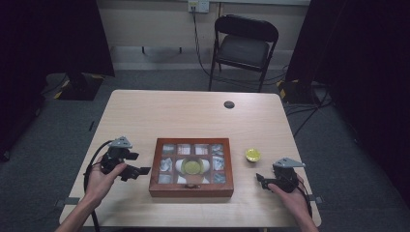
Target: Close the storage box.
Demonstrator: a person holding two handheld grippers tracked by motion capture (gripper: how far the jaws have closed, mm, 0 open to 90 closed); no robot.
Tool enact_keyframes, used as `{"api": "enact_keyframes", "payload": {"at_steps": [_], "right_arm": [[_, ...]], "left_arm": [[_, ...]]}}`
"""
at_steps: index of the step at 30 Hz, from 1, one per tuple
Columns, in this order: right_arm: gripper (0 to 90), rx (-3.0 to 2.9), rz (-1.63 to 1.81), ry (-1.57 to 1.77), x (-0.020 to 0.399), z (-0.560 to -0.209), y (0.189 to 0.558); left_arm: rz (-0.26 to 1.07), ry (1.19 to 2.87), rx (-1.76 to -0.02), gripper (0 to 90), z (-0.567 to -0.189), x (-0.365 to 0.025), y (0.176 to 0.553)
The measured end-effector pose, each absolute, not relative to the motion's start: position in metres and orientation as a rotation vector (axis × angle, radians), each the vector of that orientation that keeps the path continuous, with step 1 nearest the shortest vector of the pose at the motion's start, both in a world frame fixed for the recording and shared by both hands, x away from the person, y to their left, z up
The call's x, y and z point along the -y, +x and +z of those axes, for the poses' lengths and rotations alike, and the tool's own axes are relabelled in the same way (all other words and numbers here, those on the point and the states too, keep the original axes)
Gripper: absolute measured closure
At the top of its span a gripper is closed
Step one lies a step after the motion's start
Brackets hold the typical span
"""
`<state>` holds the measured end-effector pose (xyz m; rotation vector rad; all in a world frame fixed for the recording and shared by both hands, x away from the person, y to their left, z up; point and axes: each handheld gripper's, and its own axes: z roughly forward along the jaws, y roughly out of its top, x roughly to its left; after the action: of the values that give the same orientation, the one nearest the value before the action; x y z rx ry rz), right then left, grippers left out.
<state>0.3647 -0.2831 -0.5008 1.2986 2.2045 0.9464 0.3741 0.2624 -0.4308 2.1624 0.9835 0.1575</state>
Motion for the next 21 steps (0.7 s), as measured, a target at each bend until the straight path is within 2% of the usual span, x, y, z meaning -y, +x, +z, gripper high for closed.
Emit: {"api": "enact_keyframes", "payload": {"at_steps": [4,9,16,18,19,21], "right_arm": [[18.7,-2.204,0.946,1.299,0.283,-0.501,0.365],[18.7,-2.202,0.945,1.301,0.283,-0.501,0.365],[18.6,-2.201,0.944,1.302,0.283,-0.501,0.365],[18.5,-2.202,0.944,1.301,0.283,-0.501,0.365],[18.4,-2.201,0.942,1.304,0.283,-0.501,0.365],[18.2,-2.199,0.94,1.305,0.283,-0.501,0.366]], "left_arm": [[0.274,2.193,-1.101,19.6,-0.446,-0.283,0.374],[0.401,2.095,-1.218,19.8,-0.46,-0.312,0.381],[0.471,2.089,-1.28,20.7,-0.482,-0.322,0.379],[0.435,2.065,-1.315,19.9,-0.493,-0.323,0.377],[0.442,2.091,-1.302,15.5,-0.499,-0.323,0.375],[0.461,2.081,-1.286,13.4,-0.503,-0.322,0.373]]}}
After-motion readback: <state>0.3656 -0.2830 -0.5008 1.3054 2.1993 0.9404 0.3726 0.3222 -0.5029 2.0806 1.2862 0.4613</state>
